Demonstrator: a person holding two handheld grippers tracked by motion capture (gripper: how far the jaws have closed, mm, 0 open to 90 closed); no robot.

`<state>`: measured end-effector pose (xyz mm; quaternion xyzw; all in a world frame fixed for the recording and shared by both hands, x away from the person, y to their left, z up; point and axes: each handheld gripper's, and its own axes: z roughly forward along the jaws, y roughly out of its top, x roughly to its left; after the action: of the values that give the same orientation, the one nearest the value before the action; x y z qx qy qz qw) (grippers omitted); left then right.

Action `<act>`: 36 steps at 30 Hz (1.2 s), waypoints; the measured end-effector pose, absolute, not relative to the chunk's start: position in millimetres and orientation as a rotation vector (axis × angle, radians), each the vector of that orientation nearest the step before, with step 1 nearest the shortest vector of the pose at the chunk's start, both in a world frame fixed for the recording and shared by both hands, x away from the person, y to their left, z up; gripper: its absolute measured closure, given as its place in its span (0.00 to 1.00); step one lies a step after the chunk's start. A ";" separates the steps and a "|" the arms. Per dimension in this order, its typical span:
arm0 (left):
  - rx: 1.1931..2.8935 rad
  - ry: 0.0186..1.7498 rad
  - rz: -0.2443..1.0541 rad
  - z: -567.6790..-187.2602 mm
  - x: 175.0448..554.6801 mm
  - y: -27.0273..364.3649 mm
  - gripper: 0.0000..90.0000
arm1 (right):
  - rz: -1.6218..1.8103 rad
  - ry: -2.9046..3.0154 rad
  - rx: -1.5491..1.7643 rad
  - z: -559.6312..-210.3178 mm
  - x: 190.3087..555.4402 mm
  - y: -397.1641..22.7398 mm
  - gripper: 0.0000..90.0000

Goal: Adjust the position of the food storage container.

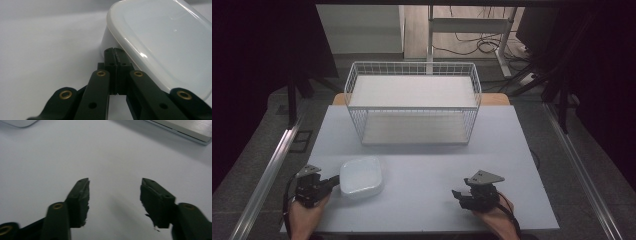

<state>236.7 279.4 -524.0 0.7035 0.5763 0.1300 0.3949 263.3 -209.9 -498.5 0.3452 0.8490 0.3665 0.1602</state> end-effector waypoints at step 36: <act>1.969 1.106 0.122 -519.6 281.4 137.9 1.00 | 1.124 2.489 0.952 -499.5 294.8 -165.6 0.99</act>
<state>281.4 137.9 -519.6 0.7876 0.4426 0.0490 0.4260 294.8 -165.6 -499.5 0.3266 0.8538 0.3857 0.1245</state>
